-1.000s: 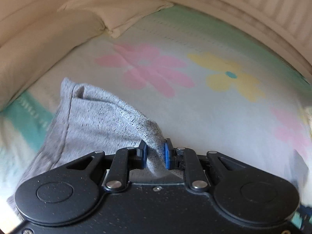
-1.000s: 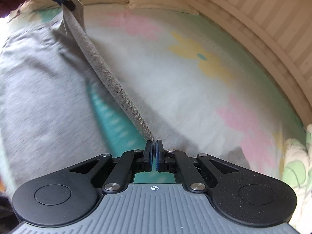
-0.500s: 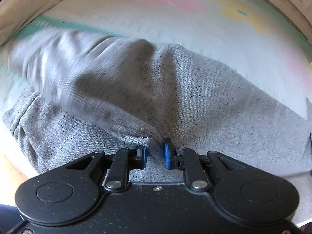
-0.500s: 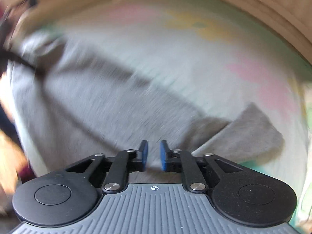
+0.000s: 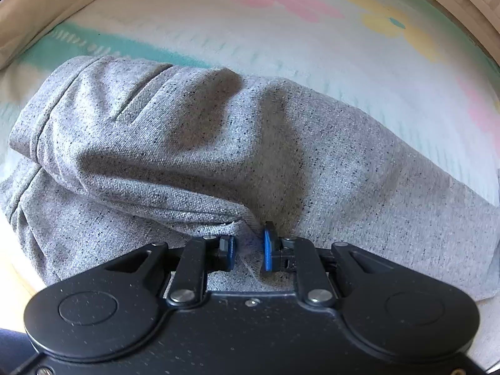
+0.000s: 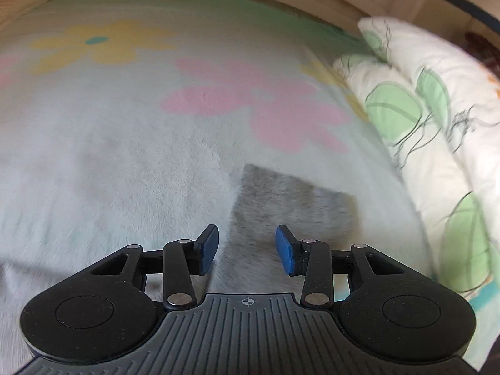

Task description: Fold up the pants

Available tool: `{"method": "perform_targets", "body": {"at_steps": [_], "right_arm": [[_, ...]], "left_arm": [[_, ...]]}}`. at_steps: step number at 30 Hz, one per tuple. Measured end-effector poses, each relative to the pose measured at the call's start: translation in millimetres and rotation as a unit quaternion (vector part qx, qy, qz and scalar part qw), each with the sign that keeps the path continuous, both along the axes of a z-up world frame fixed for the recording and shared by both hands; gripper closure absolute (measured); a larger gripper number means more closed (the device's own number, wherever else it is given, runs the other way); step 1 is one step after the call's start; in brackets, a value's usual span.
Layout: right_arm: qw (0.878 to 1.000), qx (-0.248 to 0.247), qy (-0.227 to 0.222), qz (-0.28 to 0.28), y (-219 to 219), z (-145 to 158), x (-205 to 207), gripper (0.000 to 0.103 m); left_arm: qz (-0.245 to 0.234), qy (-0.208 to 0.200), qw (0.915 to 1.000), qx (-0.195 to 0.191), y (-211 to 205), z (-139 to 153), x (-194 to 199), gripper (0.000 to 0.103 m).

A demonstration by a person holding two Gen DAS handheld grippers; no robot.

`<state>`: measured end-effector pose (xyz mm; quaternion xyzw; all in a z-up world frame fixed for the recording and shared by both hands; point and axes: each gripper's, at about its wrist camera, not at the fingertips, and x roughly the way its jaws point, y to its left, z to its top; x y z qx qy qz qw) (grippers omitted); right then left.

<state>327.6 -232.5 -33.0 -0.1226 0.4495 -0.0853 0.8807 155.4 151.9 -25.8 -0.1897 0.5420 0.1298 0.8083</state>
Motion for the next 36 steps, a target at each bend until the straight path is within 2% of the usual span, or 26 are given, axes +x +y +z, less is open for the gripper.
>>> {"method": "perform_targets", "body": {"at_steps": [5, 7, 8, 10, 15, 21, 27, 36], "right_arm": [[1.000, -0.024, 0.014, -0.016, -1, -22, 4, 0.065], [1.000, -0.022, 0.008, -0.005, -3, -21, 2, 0.078], [1.000, -0.012, 0.013, 0.001, -6, -19, 0, 0.101], [1.000, 0.006, 0.015, -0.009, -16, -12, 0, 0.100], [0.998, 0.038, -0.041, -0.034, -50, 35, -26, 0.100], [0.985, 0.100, -0.093, -0.103, -107, 85, -82, 0.100], [0.974, 0.140, -0.101, -0.146, -151, 98, -134, 0.101], [0.968, 0.162, -0.107, -0.158, -160, 109, -192, 0.101]], "left_arm": [[-0.016, 0.001, 0.9996, 0.025, -13, 1, 9, 0.080], [-0.020, 0.001, 0.9993, 0.031, -16, 2, 11, 0.080], [-0.023, 0.000, 0.9992, 0.034, -31, 15, 8, 0.080], [-0.027, -0.001, 0.9988, 0.040, -36, 18, 9, 0.080], [-0.036, -0.009, 0.9983, 0.044, -38, 18, 9, 0.081], [-0.034, -0.035, 0.9982, 0.035, -35, 36, 3, 0.082], [-0.040, -0.090, 0.9942, 0.044, -37, 68, -8, 0.083], [-0.044, -0.159, 0.9853, 0.045, -33, 107, -30, 0.083]]}}
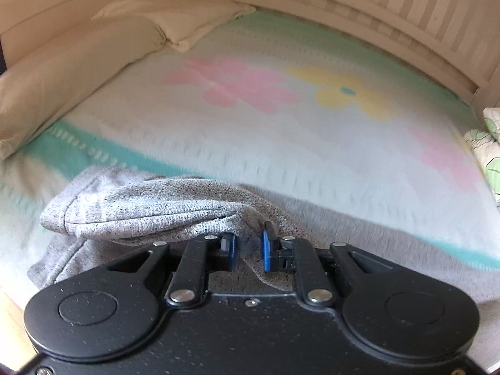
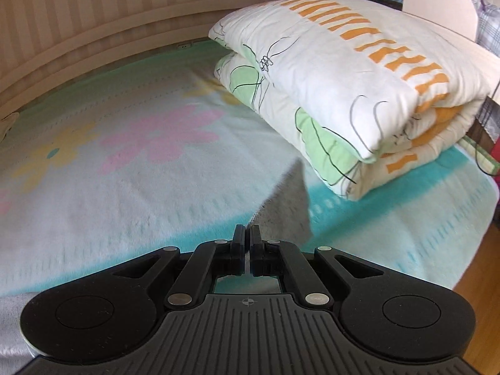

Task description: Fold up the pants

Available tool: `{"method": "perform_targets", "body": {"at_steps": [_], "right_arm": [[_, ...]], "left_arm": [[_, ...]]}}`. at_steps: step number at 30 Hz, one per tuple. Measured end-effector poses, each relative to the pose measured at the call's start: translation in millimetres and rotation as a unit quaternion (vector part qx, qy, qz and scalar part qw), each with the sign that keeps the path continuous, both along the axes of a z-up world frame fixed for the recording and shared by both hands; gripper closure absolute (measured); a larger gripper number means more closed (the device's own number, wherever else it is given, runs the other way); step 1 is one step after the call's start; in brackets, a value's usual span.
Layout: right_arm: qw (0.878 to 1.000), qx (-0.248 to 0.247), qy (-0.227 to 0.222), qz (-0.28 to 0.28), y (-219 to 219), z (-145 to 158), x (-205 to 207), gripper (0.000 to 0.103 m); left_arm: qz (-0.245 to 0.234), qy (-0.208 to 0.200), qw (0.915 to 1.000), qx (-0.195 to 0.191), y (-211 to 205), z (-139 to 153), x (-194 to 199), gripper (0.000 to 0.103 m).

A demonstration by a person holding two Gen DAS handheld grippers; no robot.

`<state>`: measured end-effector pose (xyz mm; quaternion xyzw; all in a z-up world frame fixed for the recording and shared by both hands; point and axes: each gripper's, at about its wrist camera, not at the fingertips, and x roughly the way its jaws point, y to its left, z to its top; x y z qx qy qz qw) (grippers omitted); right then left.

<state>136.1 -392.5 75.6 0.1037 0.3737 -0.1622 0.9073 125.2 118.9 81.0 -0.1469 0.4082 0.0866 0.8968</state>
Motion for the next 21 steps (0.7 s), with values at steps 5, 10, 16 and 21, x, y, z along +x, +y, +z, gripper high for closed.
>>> {"method": "perform_targets", "body": {"at_steps": [5, 10, 16, 21], "right_arm": [[1.000, 0.004, -0.011, 0.005, -2, 1, -15, 0.101], [1.000, -0.001, -0.009, 0.009, 1, 3, -6, 0.100], [0.998, 0.015, -0.055, 0.023, 8, 34, -32, 0.100], [0.996, 0.049, 0.055, 0.040, -9, 2, -42, 0.100]], "left_arm": [[-0.006, -0.029, 0.9995, -0.008, 7, 11, -15, 0.083], [-0.007, -0.046, 0.9988, -0.017, 13, 16, -19, 0.083], [0.000, -0.065, 0.9976, -0.024, 14, 23, -9, 0.083], [-0.025, -0.035, 0.9990, -0.012, 18, 16, -23, 0.083]]}}
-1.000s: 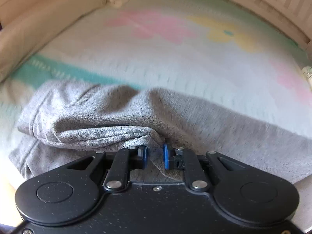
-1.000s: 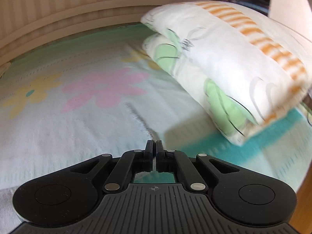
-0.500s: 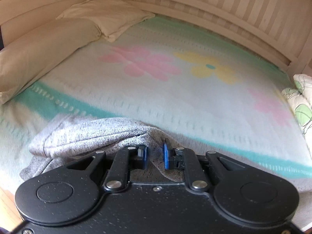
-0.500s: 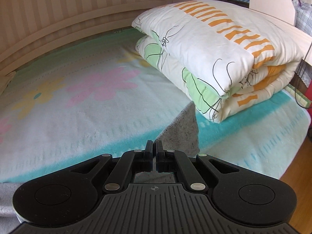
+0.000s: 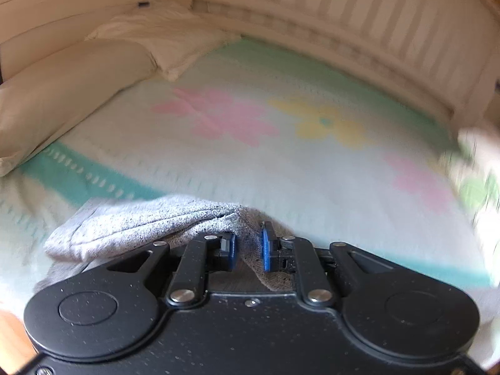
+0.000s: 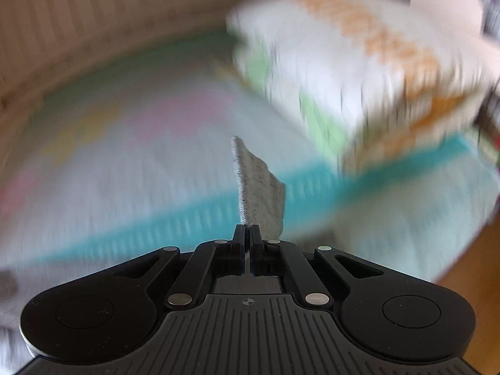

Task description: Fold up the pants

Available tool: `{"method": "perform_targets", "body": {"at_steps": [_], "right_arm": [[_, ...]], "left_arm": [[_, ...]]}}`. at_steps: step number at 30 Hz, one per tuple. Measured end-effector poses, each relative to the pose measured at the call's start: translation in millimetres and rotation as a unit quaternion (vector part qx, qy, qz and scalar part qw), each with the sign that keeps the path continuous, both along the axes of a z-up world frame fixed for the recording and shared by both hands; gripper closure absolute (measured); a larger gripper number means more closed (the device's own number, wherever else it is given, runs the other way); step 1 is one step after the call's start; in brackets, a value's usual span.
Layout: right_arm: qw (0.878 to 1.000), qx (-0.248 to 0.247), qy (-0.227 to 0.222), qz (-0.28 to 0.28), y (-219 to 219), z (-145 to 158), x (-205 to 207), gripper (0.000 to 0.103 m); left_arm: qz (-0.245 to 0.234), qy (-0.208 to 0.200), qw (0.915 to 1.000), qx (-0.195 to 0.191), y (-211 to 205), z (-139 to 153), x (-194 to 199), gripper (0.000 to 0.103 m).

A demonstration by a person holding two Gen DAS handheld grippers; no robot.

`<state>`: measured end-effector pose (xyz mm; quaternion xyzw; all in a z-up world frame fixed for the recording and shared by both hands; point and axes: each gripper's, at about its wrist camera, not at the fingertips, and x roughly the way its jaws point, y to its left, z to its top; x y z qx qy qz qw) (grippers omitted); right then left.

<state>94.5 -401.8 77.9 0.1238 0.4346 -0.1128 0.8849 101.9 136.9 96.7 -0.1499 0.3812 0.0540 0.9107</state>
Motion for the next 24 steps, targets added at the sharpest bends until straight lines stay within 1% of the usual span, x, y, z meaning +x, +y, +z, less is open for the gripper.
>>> {"method": "perform_targets", "body": {"at_steps": [1, 3, 4, 6, 8, 11, 12, 13, 14, 15, 16, 17, 18, 19, 20, 22, 24], "right_arm": [[1.000, 0.013, 0.028, -0.003, -5, -13, 2, 0.100], [0.997, 0.038, 0.067, -0.006, -14, -34, 7, 0.100], [0.996, 0.047, 0.081, -0.006, -16, -42, 10, 0.100], [0.994, 0.044, 0.097, -0.010, -16, -53, 12, 0.100], [0.993, 0.033, 0.109, -0.009, -13, -62, 12, 0.100], [0.990, 0.022, 0.138, -0.006, -11, -74, 6, 0.100], [0.989, 0.020, 0.148, -0.005, -12, -77, 3, 0.098], [0.987, 0.023, 0.160, -0.002, -14, -80, 2, 0.098], [0.984, 0.028, 0.173, 0.000, -16, -82, 0, 0.098], [0.982, 0.031, 0.185, 0.004, -18, -85, -1, 0.098], [0.981, 0.029, 0.194, 0.010, -19, -86, -3, 0.098], [0.981, 0.020, 0.195, 0.010, -20, -85, -5, 0.097], [0.981, 0.008, 0.193, 0.008, -21, -82, -6, 0.097], [0.982, -0.002, 0.190, 0.008, -21, -78, -8, 0.096], [0.983, -0.008, 0.183, 0.008, -22, -74, -10, 0.095], [0.987, -0.015, 0.163, 0.000, -26, -63, -11, 0.094], [0.991, -0.015, 0.128, -0.016, -33, -51, -11, 0.089]], "left_arm": [[-0.012, 0.021, 0.9997, 0.010, -2, -9, 0, 0.083], [-0.031, 0.063, 0.9973, 0.022, -5, -29, 1, 0.083], [-0.041, 0.083, 0.9953, 0.027, -6, -40, 0, 0.083], [-0.054, 0.111, 0.9917, 0.037, -9, -56, -2, 0.083], [-0.062, 0.126, 0.9889, 0.049, -12, -65, -5, 0.083], [-0.064, 0.129, 0.9877, 0.061, -16, -67, -6, 0.082], [-0.064, 0.131, 0.9871, 0.066, -17, -68, -5, 0.082], [-0.066, 0.138, 0.9856, 0.072, -19, -69, -4, 0.081], [-0.072, 0.153, 0.9822, 0.081, -23, -72, -2, 0.080], [-0.080, 0.173, 0.9777, 0.087, -30, -76, -2, 0.079], [-0.100, 0.195, 0.9717, 0.089, -36, -83, 1, 0.079], [-0.130, 0.218, 0.9634, 0.086, -43, -89, 2, 0.079], [-0.175, 0.241, 0.9515, 0.077, -54, -96, 0, 0.079], [-0.206, 0.250, 0.9433, 0.074, -63, -100, -3, 0.077], [-0.235, 0.249, 0.9366, 0.073, -73, -100, -8, 0.077], [-0.303, 0.225, 0.9222, 0.082, -95, -92, -21, 0.077], [-0.351, 0.193, 0.9130, 0.076, -112, -80, -30, 0.076]]}}
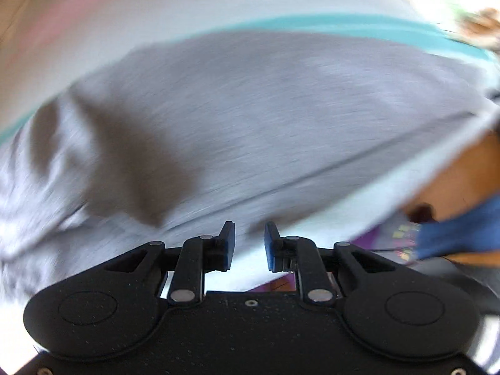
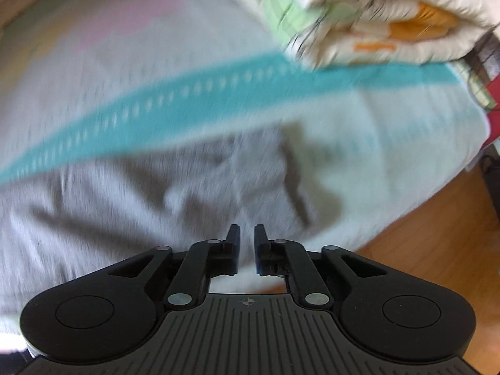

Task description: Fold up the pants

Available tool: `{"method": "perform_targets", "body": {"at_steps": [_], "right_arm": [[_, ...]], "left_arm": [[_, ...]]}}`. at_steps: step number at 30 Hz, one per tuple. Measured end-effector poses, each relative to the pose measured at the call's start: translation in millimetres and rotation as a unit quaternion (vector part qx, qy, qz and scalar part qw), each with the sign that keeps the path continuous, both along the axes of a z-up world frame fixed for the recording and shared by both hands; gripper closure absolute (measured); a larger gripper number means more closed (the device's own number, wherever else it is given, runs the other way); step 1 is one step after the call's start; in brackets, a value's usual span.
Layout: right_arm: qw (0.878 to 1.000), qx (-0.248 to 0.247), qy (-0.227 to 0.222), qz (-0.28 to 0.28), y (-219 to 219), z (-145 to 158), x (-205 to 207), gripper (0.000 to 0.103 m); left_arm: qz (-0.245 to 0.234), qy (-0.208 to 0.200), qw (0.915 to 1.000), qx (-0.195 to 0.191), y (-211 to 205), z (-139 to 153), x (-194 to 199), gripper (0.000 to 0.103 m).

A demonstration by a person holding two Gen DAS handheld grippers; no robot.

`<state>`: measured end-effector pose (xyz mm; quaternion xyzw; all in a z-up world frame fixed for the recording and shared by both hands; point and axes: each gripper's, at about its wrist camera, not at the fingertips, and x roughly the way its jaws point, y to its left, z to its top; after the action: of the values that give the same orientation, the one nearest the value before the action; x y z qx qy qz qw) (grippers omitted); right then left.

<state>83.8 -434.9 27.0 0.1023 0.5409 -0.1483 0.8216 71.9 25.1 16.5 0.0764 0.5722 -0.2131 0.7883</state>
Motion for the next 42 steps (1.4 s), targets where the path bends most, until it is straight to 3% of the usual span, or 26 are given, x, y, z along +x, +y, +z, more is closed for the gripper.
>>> {"method": "perform_targets", "body": {"at_steps": [2, 6, 8, 13, 18, 21, 26, 28, 29, 32, 39, 42], "right_arm": [[0.999, 0.004, -0.029, -0.024, -10, 8, 3, 0.088], [0.996, 0.005, -0.075, -0.049, -24, 5, 11, 0.074], [0.995, 0.008, -0.083, -0.052, -28, -4, 19, 0.074], [0.993, 0.016, -0.083, -0.078, -41, -31, 38, 0.074], [0.993, 0.050, -0.072, -0.081, -49, -53, 42, 0.072], [0.995, 0.054, -0.054, -0.062, -46, -61, 43, 0.071], [0.994, 0.072, -0.063, -0.048, -49, -63, 38, 0.072], [0.992, 0.089, -0.077, -0.043, -52, -60, 33, 0.081], [0.991, 0.094, -0.082, -0.046, -53, -58, 31, 0.092], [0.989, 0.092, -0.107, -0.053, -58, -49, 27, 0.096], [0.982, 0.043, -0.176, -0.043, -56, -28, 28, 0.097], [0.990, 0.018, -0.134, -0.036, -51, -42, 44, 0.093]], "left_arm": [[-0.013, -0.030, 0.9993, -0.021, -13, 11, -3, 0.068], [0.005, -0.120, 0.9925, -0.023, -39, 26, 7, 0.052], [-0.002, -0.140, 0.9898, -0.025, -53, 23, 16, 0.051], [-0.051, -0.135, 0.9886, -0.043, -89, 5, 20, 0.050], [-0.127, -0.114, 0.9851, -0.026, -112, -28, 2, 0.050], [-0.148, -0.117, 0.9819, -0.008, -122, -35, -9, 0.049], [-0.135, -0.129, 0.9823, -0.019, -122, -28, -7, 0.047], [-0.129, -0.134, 0.9822, -0.026, -121, -23, -5, 0.047], [-0.130, -0.139, 0.9814, -0.023, -122, -22, -4, 0.047], [-0.145, -0.136, 0.9800, -0.008, -127, -27, -4, 0.047], [-0.153, -0.140, 0.9782, 0.002, -131, -33, -5, 0.046], [-0.156, -0.148, 0.9766, 0.006, -134, -35, -7, 0.047]]}}
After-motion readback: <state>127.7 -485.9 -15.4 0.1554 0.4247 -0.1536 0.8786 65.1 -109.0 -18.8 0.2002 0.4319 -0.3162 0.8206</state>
